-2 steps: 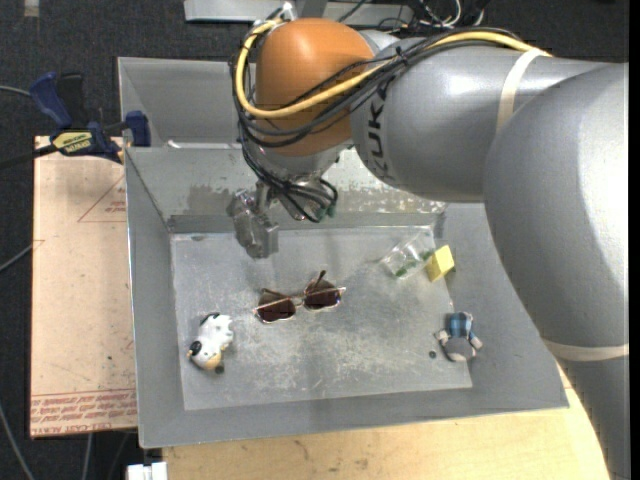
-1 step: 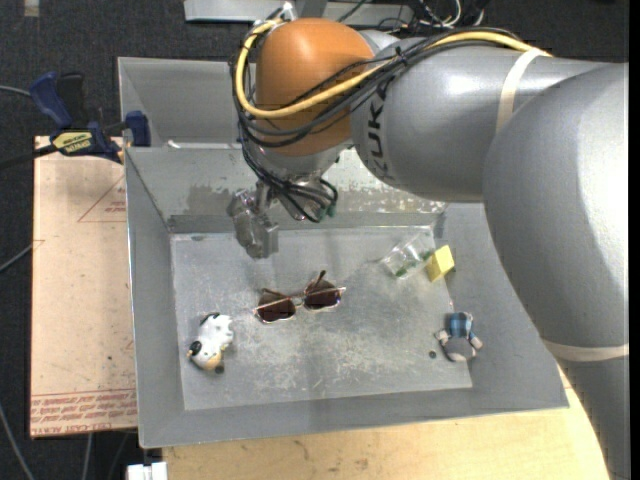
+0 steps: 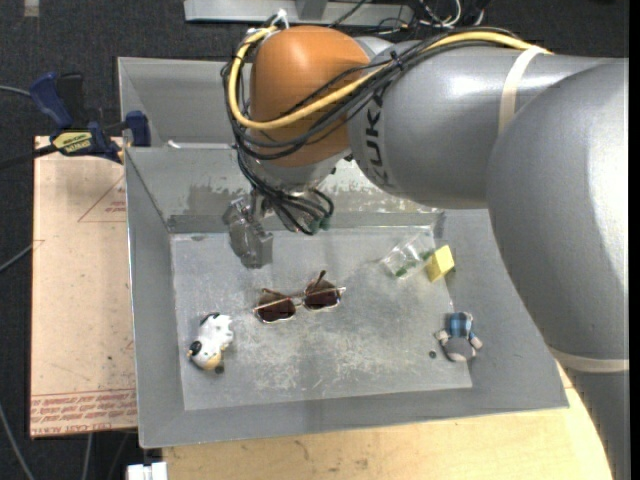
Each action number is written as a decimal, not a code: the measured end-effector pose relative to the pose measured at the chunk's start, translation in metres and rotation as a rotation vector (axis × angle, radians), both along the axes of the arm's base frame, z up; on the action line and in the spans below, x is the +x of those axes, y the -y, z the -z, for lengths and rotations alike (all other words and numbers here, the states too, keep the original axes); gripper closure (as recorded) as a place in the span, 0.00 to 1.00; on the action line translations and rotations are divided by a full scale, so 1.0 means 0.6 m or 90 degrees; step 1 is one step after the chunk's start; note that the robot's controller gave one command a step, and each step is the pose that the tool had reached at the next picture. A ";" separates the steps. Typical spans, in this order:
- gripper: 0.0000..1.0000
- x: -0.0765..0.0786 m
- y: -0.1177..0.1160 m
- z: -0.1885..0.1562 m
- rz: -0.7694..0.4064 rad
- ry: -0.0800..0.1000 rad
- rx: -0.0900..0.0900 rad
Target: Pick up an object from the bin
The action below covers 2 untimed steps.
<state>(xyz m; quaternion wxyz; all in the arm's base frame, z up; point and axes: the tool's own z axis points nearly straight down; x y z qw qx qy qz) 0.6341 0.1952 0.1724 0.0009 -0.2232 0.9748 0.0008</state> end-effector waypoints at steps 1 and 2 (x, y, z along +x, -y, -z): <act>1.00 -0.007 0.037 -0.061 0.029 0.001 0.001; 1.00 -0.006 0.042 -0.027 -0.012 0.003 0.000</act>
Offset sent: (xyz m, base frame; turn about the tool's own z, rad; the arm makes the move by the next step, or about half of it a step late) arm -0.0051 -0.0265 0.0000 -0.0520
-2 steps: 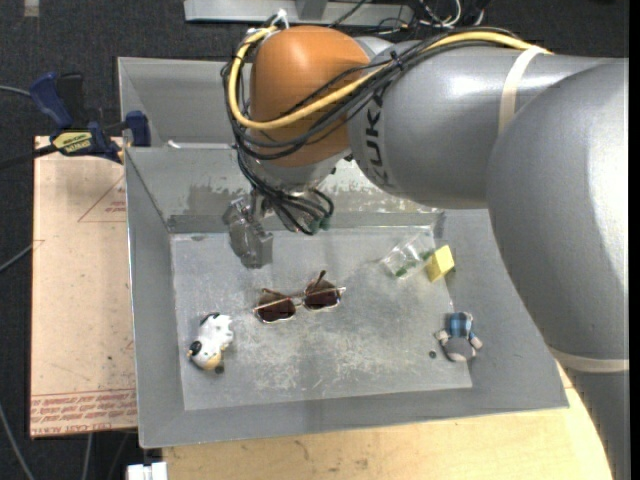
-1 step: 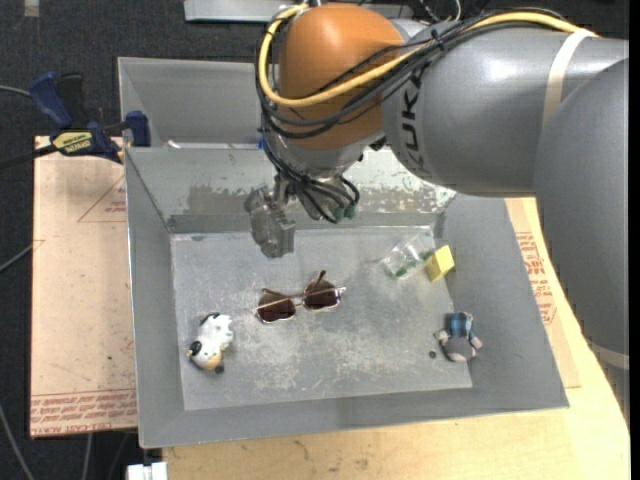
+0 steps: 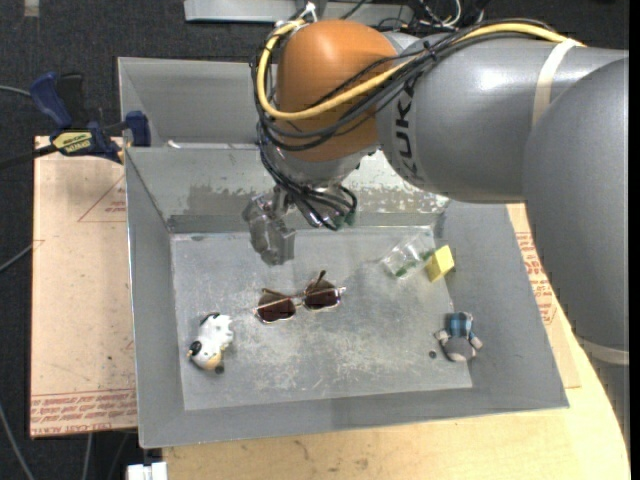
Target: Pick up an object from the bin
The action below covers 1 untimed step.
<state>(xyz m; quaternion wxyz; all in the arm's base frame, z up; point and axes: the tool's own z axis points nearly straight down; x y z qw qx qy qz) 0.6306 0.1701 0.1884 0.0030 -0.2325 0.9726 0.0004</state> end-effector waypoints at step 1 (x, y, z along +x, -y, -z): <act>1.00 0.029 -0.028 0.080 -0.035 0.003 0.001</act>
Offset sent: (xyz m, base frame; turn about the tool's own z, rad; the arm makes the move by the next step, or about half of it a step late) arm -0.0412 -0.0179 -0.1184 -0.2150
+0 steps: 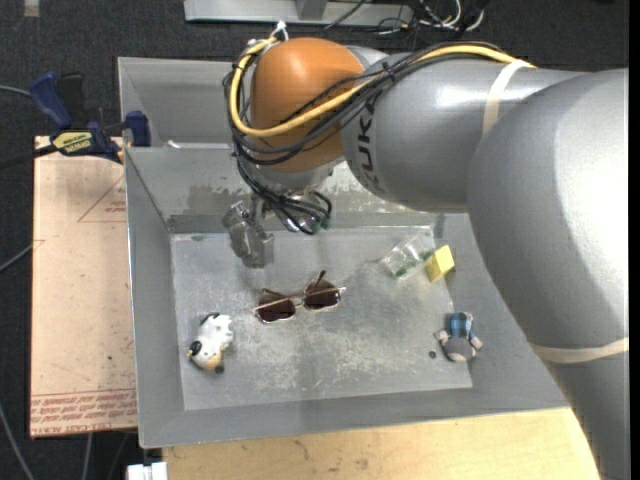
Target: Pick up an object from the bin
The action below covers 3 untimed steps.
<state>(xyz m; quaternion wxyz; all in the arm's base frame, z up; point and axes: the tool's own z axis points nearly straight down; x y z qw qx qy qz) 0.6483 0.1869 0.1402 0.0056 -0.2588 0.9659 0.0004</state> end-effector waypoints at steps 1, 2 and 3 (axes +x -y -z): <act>0.00 -0.097 0.057 0.116 -0.100 -0.005 -0.001; 0.00 -0.097 0.057 0.116 -0.100 -0.005 -0.001; 0.00 -0.183 0.091 0.090 -0.101 -0.007 -0.001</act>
Offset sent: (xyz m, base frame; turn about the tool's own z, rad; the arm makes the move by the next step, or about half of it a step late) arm 0.0000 0.0000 0.0000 0.0000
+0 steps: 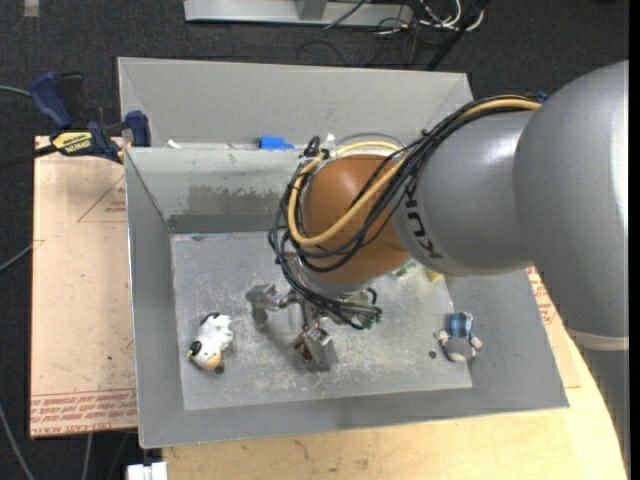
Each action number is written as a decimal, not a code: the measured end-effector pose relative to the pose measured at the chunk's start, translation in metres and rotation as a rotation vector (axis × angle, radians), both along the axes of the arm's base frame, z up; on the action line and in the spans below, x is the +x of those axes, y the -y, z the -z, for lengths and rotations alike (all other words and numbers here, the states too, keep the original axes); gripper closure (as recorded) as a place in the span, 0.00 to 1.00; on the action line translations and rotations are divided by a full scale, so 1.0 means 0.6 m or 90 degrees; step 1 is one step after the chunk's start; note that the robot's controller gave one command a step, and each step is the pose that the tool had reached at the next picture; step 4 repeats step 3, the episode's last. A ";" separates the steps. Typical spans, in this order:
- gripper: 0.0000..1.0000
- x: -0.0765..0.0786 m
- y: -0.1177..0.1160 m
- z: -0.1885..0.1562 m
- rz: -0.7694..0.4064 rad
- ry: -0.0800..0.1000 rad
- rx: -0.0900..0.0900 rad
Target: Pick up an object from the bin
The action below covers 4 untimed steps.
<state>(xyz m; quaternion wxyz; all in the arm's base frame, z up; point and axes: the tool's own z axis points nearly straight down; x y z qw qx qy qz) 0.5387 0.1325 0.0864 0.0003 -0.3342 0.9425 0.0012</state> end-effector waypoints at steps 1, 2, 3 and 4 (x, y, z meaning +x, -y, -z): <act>0.00 -0.022 0.022 -0.020 -0.025 0.000 0.000; 1.00 -0.030 0.131 0.003 -0.208 0.001 0.000; 1.00 -0.030 0.131 0.003 -0.208 0.001 0.000; 1.00 -0.030 0.131 0.003 -0.208 0.001 0.000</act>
Offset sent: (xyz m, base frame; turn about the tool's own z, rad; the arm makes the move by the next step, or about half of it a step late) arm -0.0183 -0.0792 -0.0013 -0.3305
